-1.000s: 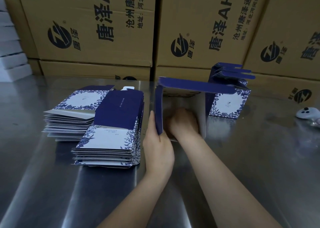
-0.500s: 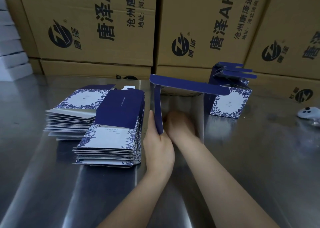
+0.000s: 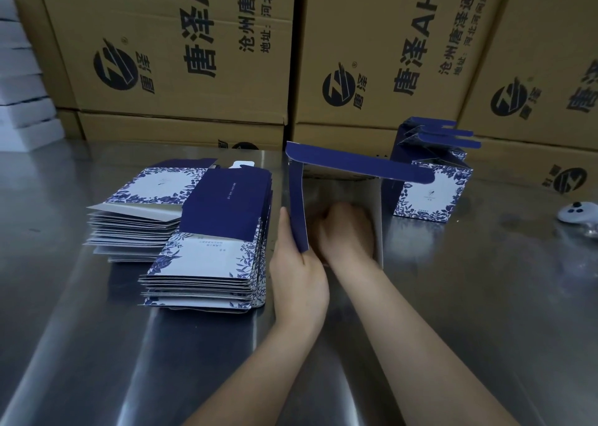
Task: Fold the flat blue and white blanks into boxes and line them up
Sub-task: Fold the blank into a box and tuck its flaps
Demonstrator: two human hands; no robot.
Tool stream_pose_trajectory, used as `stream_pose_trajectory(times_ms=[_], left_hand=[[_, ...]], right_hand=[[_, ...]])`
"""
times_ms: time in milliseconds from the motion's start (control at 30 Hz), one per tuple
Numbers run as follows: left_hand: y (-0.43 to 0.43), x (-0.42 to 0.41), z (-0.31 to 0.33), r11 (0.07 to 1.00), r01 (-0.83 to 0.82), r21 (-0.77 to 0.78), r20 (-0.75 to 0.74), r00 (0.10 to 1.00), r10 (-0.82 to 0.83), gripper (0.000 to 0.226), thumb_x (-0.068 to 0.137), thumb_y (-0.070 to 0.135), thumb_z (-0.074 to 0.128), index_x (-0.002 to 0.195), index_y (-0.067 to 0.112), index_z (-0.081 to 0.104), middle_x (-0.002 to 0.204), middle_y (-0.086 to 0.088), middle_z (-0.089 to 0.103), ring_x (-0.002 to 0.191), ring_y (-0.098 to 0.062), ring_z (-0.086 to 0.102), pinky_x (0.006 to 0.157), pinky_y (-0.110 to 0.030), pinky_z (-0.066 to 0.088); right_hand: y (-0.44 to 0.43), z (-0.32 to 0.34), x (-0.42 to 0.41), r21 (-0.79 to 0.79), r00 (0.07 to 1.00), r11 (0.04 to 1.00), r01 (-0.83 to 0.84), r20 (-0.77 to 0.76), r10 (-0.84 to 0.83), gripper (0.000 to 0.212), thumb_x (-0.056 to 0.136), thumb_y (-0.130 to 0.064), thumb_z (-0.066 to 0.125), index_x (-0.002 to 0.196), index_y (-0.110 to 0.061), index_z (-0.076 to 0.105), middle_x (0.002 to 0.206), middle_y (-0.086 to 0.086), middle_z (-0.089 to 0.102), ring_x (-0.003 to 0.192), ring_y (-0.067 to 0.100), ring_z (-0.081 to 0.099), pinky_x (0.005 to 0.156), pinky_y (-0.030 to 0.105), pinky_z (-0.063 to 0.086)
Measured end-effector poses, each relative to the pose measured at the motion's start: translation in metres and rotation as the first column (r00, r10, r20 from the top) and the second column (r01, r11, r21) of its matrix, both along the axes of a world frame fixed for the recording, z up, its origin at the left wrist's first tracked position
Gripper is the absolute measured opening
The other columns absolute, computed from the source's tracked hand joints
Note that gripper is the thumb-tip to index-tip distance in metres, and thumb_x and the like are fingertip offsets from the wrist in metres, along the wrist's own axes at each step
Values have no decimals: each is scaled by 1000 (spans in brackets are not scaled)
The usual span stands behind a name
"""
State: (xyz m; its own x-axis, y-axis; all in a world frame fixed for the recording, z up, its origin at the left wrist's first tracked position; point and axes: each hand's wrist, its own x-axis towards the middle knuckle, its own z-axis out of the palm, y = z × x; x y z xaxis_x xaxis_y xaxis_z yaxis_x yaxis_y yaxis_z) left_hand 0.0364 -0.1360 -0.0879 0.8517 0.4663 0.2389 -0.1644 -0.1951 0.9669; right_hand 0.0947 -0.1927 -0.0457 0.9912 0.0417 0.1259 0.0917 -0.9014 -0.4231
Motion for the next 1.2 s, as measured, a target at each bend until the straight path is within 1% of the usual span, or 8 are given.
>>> stream_pose_trajectory(times_ms=[233, 400, 500, 633, 800, 933, 1067, 1200], left_hand=[[-2, 0, -2, 999, 1, 35, 18, 1000, -1, 62, 98, 0, 43, 154, 25, 33, 152, 5, 45, 133, -6, 39, 81, 14, 16], [4, 4, -3, 994, 18, 109, 37, 999, -22, 66, 98, 3, 45, 157, 25, 22, 156, 3, 40, 140, -13, 38, 98, -2, 23], [6, 4, -2, 990, 18, 137, 51, 998, -25, 67, 99, 8, 48, 158, 25, 20, 154, 1, 43, 139, -15, 40, 102, -10, 25], [8, 3, 5, 999, 47, 21, 102, 994, -49, 61, 94, 36, 48, 151, 21, 37, 146, -2, 52, 135, -17, 47, 113, -33, 37], [12, 2, 15, 994, 2, 113, 113, 993, -15, 62, 99, 14, 40, 156, 33, 24, 156, 10, 39, 141, -16, 40, 115, -39, 33], [13, -3, 23, 996, 25, 85, 143, 989, -37, 68, 86, 31, 31, 153, 43, 26, 150, 16, 45, 128, -25, 53, 105, -50, 45], [14, -3, 27, 994, 2, 110, 204, 979, -25, 65, 84, 33, 30, 148, 44, 38, 144, 22, 47, 128, 1, 45, 99, -24, 40], [16, -2, 27, 989, 62, 133, 261, 961, -95, 54, 90, 38, 35, 143, 40, 47, 136, 16, 53, 116, 16, 45, 86, -3, 36]], right_hand=[[-2, 0, 7, -26, 998, 999, 24, -49, -25, 23, 102, -32, 42, 104, -12, 55, 115, 12, 58, 108, 27, 56, 98, 37, 46], [-1, 1, 0, 154, 999, 987, 46, -32, -42, 35, 103, -31, 40, 128, -8, 52, 131, 12, 55, 118, 24, 53, 101, 32, 42], [3, 16, -24, 260, 974, 964, -56, 227, -5, 22, 99, -26, 47, 113, -13, 56, 110, 6, 61, 100, 21, 59, 81, 26, 45], [0, 33, -66, 381, 815, 893, -239, 579, -29, 23, 80, 1, 44, 77, -22, 46, 72, -10, 49, 63, 3, 45, 55, 9, 35], [-37, 48, -69, 462, 499, 807, -369, 831, -247, 19, 62, 10, 39, 63, -6, 49, 56, 2, 43, 53, 16, 39, 51, 25, 32], [-68, 42, -37, 681, 647, 647, -343, 671, -363, 29, 72, 1, 41, 78, -25, 51, 72, -7, 54, 67, 9, 53, 61, 25, 41], [-78, 19, -11, 838, 932, 428, -338, 360, 32, 44, 87, -29, 53, 130, -35, 44, 128, -10, 54, 111, -1, 57, 92, 19, 46], [-78, 11, -2, 905, 947, 305, -298, 241, 211, 65, 87, -50, 57, 145, -42, 28, 138, -19, 47, 112, -4, 58, 98, 30, 47]])
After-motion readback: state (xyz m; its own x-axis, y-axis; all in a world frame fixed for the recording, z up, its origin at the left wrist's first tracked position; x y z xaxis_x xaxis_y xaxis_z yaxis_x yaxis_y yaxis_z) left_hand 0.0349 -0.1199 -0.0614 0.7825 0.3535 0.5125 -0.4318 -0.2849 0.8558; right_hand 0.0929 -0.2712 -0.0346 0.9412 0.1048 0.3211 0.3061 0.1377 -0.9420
